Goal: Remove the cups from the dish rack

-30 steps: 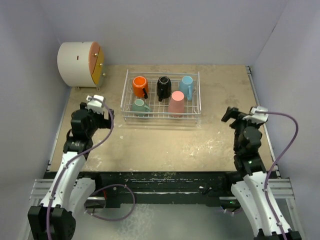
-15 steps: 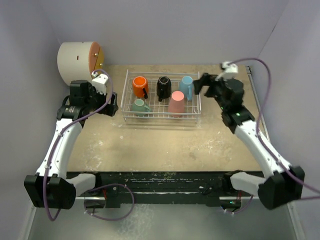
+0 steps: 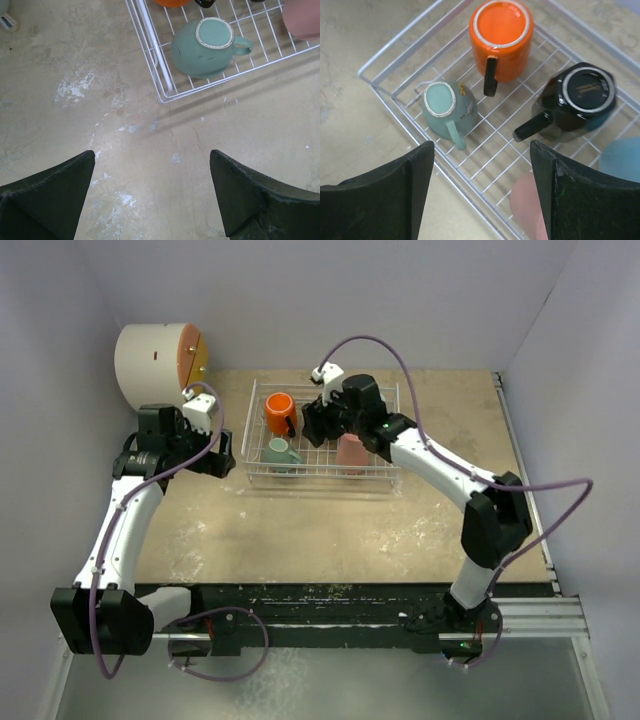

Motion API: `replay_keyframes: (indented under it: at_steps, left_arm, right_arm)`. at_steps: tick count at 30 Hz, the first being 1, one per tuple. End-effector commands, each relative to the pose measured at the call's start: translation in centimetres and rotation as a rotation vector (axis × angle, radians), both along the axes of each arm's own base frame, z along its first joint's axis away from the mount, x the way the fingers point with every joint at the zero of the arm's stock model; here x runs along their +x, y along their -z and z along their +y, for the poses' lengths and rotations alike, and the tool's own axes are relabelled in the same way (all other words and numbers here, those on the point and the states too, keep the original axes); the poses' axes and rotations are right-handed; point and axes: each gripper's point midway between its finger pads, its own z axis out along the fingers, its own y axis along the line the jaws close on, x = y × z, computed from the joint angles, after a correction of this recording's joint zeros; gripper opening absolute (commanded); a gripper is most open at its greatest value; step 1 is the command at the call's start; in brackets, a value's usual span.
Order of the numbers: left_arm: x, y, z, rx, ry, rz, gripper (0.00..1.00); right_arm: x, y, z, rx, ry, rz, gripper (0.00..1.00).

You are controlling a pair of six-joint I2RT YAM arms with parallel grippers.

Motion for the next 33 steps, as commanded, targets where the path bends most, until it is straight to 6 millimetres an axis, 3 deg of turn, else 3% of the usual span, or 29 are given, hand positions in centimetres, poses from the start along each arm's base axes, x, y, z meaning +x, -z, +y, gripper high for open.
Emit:
replay_keyframes:
  at_steps: [1,6,11,18,28,33]
  left_arm:
    - [1.1,0.0,0.0,-0.015,0.025,-0.035,0.99]
    - [1.3,-0.1,-0.4,-0.041,0.04,-0.043,0.99]
    - [1.4,0.6,-0.4,-0.034,0.046,-0.025,0.99]
    - [1.5,0.7,-0.9,-0.065,0.059,-0.01,0.99]
    - [1.0,-1.2,-1.8,-0.1,0.101,-0.065,0.99]
    - [1.0,-1.1,-1.8,-0.101,0.1,-0.055,0.99]
  right_arm:
    - [0.5,0.7,2.5,-0.036,-0.127,0.013,0.76]
    - [1.5,4.0,5.0,-0.105,-0.171,0.045,0.69]
    - [1.1,6.5,6.5,-0.137,-0.211,0.068,0.65]
    - [0.9,8.5,6.7,-0.171,-0.219,0.078,0.63]
    - [0.8,11.1,6.2,-0.221,-0.217,0.101,0.49]
    - [1.1,12.2,6.2,-0.259,-0.207,0.106,0.51]
